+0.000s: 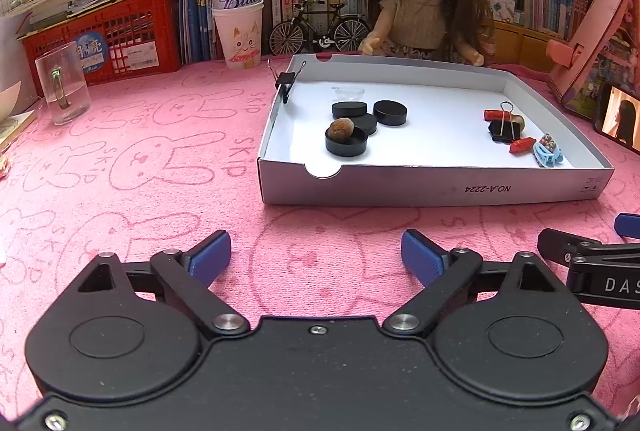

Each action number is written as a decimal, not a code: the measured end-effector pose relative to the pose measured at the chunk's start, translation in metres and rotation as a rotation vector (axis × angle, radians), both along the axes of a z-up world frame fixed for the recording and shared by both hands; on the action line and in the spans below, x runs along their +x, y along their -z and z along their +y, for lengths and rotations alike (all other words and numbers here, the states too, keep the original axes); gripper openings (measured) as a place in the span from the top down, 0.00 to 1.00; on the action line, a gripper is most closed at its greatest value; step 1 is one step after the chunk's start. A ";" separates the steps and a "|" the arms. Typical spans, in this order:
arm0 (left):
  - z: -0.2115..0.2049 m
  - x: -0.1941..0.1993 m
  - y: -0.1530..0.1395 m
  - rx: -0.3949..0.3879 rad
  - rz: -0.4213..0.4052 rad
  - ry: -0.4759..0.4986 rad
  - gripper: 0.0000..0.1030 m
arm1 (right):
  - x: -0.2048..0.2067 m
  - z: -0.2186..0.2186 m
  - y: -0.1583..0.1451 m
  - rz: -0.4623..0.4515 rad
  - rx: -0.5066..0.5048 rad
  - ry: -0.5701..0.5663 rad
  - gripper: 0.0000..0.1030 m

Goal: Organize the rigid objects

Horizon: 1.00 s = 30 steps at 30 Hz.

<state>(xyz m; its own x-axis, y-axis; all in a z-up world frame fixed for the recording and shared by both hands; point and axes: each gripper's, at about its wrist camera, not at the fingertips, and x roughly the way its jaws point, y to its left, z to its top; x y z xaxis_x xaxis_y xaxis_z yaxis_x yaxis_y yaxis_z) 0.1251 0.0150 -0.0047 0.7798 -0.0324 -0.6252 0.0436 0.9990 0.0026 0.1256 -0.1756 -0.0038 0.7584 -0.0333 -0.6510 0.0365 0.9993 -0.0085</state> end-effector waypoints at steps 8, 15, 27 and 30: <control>0.001 0.003 0.002 0.001 0.013 -0.017 0.02 | 0.001 0.001 0.001 0.002 -0.007 0.000 0.00; 0.001 0.003 0.003 0.000 0.015 -0.020 0.01 | 0.001 0.001 0.000 0.002 -0.007 0.000 0.00; 0.001 0.003 0.002 0.000 0.015 -0.020 0.00 | 0.001 0.001 0.000 0.003 -0.010 0.000 0.00; 0.001 0.003 0.002 0.000 0.015 -0.020 0.00 | 0.001 0.002 0.001 0.003 -0.010 0.000 0.00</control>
